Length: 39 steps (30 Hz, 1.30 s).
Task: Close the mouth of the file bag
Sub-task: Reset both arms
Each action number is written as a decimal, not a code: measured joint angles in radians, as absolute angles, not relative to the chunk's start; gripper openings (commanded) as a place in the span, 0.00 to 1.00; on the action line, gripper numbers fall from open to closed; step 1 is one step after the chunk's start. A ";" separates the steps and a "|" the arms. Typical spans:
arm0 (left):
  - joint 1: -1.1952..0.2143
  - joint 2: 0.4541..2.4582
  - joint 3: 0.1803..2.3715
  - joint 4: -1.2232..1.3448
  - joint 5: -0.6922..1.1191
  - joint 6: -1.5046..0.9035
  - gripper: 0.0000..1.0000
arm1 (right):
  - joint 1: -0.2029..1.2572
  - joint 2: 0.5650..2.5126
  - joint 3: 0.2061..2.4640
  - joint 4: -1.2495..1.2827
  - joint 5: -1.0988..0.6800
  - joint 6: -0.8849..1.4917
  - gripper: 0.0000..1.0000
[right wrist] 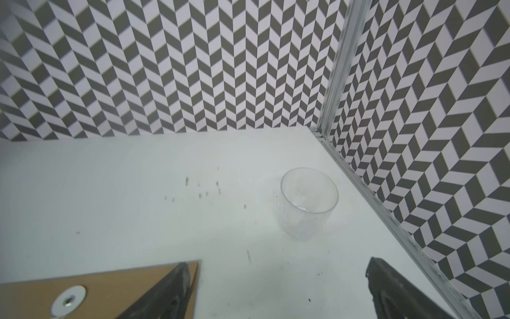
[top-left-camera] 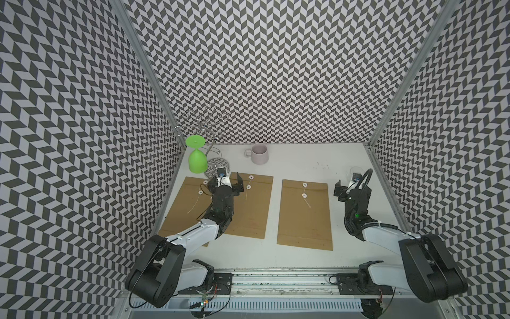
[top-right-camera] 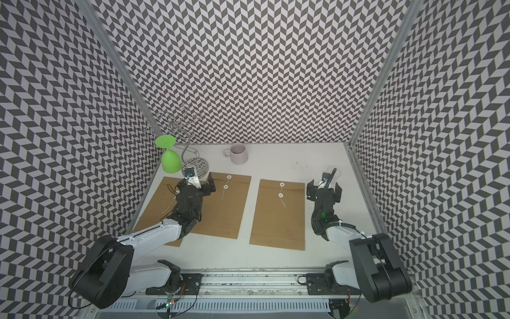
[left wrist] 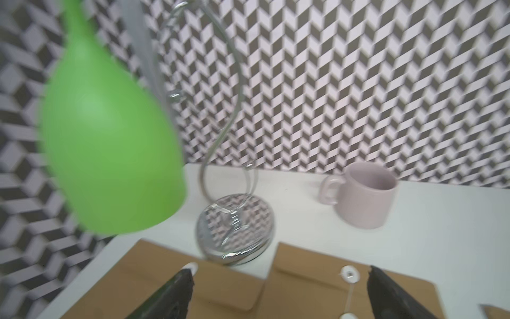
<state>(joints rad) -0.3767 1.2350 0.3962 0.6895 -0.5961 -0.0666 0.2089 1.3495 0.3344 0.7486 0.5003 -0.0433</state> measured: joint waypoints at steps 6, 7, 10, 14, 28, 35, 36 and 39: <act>-0.218 1.253 0.200 0.869 -0.628 -0.060 1.00 | 0.199 1.503 0.318 0.952 0.455 -0.049 1.00; -0.194 1.275 0.198 0.883 -0.609 -0.060 1.00 | 0.196 1.508 0.320 0.960 0.443 -0.048 1.00; -0.158 1.331 0.197 0.983 -0.525 -0.043 0.99 | 0.163 1.509 0.327 0.983 0.387 -0.043 1.00; -0.116 1.447 0.198 1.155 -0.408 -0.019 1.00 | 0.118 1.509 0.319 1.025 0.305 -0.034 1.00; -0.014 1.552 0.205 1.312 -0.228 -0.054 1.00 | 0.095 1.526 0.252 1.155 0.147 -0.036 1.00; -0.041 1.552 0.216 1.305 -0.241 -0.046 1.00 | 0.094 1.526 0.252 1.155 0.137 -0.036 1.00; -0.046 1.552 0.218 1.305 -0.242 -0.045 1.00 | 0.093 1.526 0.252 1.155 0.136 -0.036 1.00; -0.053 1.552 0.218 1.305 -0.246 -0.043 1.00 | 0.091 1.526 0.252 1.155 0.133 -0.036 1.00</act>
<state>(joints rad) -0.0528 1.5520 0.2180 1.3048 -0.2459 -0.0425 0.0906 1.5265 0.2516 1.1545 0.1333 -0.0364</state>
